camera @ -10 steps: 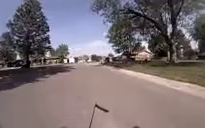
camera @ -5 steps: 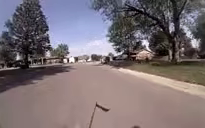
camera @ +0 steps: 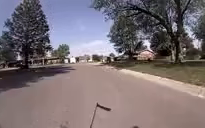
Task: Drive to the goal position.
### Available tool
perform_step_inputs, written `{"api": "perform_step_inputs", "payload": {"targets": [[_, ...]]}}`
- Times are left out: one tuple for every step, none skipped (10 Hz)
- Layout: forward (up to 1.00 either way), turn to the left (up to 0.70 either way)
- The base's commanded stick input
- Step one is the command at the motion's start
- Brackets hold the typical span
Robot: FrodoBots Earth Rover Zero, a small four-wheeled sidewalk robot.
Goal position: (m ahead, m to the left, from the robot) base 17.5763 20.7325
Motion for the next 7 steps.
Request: {"api": "perform_step_inputs", "payload": {"targets": [[0.69,0.03],[0.69,0.03],[0.69,0.03],[0.69,0.03],[0.69,0.03],[0.69,0.03],[0.69,0.03]]}}
